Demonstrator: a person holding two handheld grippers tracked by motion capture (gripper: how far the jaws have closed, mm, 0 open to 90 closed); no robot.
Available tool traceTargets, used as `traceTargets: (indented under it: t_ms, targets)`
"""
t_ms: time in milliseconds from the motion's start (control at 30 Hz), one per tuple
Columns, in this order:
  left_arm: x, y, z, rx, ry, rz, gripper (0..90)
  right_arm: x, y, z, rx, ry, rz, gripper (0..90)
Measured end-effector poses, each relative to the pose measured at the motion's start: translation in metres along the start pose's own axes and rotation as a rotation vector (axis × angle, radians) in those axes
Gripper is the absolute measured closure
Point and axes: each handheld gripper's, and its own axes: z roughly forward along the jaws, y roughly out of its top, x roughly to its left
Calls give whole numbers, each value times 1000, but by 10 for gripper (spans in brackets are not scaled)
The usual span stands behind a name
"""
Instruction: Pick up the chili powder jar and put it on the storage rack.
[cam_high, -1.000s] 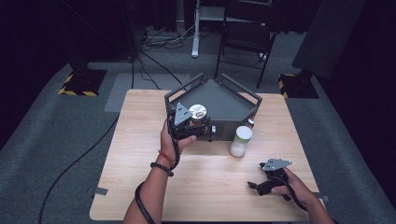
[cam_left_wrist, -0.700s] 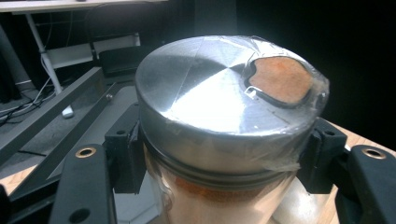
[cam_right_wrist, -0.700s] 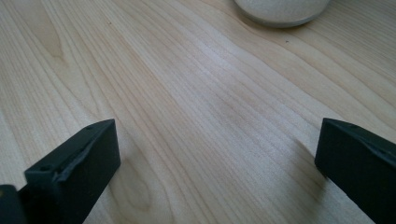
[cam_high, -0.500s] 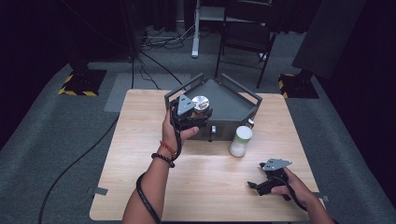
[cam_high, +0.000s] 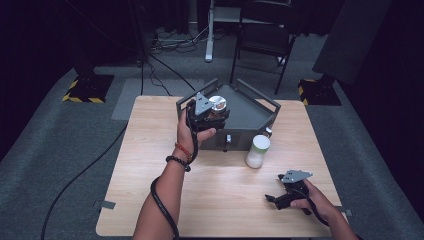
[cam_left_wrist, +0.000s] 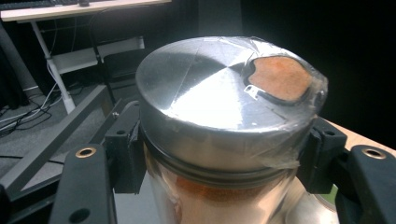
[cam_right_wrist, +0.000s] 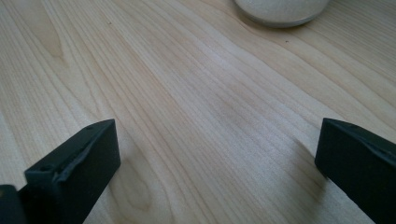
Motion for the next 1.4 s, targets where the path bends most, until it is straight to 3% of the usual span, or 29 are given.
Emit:
traceTargets:
  t_ms: [300, 467, 1067, 1400]
  targets:
    - [6, 3, 12, 14, 21, 13, 320, 0, 0, 0, 0, 0, 0, 0]
    - [12, 2, 19, 14, 17, -8, 320, 0, 0, 0, 0, 0, 0, 0]
    - [13, 0, 40, 63, 61, 2, 320, 0, 0, 0, 0, -1, -2, 0]
    - [16, -6, 49, 88, 60, -2, 320, 0, 0, 0, 0, 0, -1, 0]
